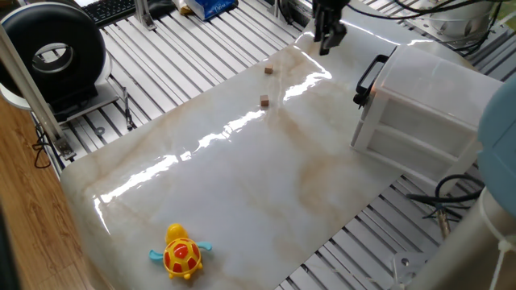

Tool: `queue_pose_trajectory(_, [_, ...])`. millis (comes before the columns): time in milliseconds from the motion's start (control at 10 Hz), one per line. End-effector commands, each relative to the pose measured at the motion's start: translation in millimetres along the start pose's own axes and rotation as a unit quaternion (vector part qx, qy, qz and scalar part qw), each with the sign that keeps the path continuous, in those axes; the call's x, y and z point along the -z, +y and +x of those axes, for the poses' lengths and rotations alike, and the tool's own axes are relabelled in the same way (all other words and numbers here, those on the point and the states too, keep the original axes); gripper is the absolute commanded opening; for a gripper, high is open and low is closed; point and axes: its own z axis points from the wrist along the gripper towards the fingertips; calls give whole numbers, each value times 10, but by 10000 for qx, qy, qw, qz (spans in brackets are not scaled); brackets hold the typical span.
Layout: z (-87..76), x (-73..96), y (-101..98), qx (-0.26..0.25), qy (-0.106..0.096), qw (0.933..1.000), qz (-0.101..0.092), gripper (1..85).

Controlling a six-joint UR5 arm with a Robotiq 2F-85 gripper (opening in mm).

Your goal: Take something out of a drawer

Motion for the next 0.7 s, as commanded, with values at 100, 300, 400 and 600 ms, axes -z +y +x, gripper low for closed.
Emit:
queue_pose_trajectory(100, [-396,10,83,-284,-130,9995,-93,393])
queue_pose_trajectory(300, [-308,19,48,-248,-30,9997,-50,397])
queue_pose_trajectory(400, [-321,19,33,-256,-56,9997,-21,397])
queue_pose_trajectory(600, [-343,20,27,-196,-98,9998,-11,400])
